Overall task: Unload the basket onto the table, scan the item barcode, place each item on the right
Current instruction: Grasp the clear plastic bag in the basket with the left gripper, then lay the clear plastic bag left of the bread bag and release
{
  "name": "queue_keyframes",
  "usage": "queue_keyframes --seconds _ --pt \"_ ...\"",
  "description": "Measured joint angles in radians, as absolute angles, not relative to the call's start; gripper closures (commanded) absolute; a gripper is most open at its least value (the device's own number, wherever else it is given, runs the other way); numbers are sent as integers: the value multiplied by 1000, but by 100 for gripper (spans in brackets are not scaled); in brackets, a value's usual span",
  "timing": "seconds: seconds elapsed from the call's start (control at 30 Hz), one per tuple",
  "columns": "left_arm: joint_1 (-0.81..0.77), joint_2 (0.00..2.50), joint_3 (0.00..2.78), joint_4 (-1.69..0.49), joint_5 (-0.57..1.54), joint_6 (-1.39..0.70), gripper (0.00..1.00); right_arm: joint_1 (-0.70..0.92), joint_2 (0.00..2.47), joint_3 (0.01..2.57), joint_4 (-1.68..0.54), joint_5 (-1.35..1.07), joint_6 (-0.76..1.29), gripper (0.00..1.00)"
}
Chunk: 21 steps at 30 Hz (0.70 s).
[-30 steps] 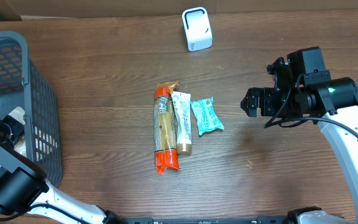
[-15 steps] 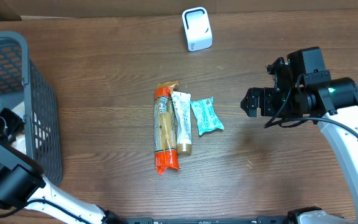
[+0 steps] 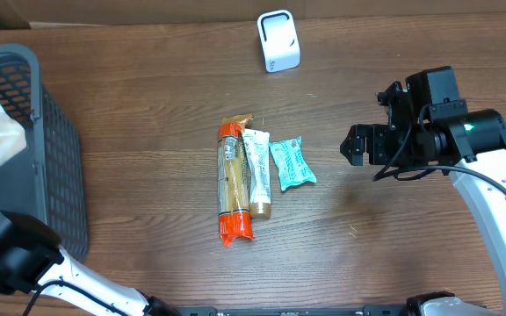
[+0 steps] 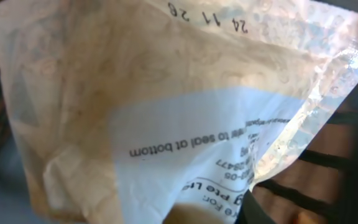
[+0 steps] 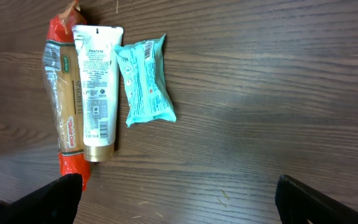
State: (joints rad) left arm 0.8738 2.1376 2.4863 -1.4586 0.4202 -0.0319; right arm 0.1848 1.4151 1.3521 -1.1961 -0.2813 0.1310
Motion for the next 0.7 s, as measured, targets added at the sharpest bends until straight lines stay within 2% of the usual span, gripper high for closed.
queue_keyframes --seconds 0.2,0.33,0.57,0.7 --pt "820 2118 2753 -1584 524 1 79 185 1415 1352 -1196 -281 131 0" --pt "716 2058 2836 -1641 546 20 78 185 1415 1352 -1196 -281 131 0" --pt "416 1976 2830 -1687 480 35 75 185 1415 1352 -1196 -281 130 0" --pt "246 1967 2662 -1684 369 33 76 185 1415 1352 -1199 -281 130 0"
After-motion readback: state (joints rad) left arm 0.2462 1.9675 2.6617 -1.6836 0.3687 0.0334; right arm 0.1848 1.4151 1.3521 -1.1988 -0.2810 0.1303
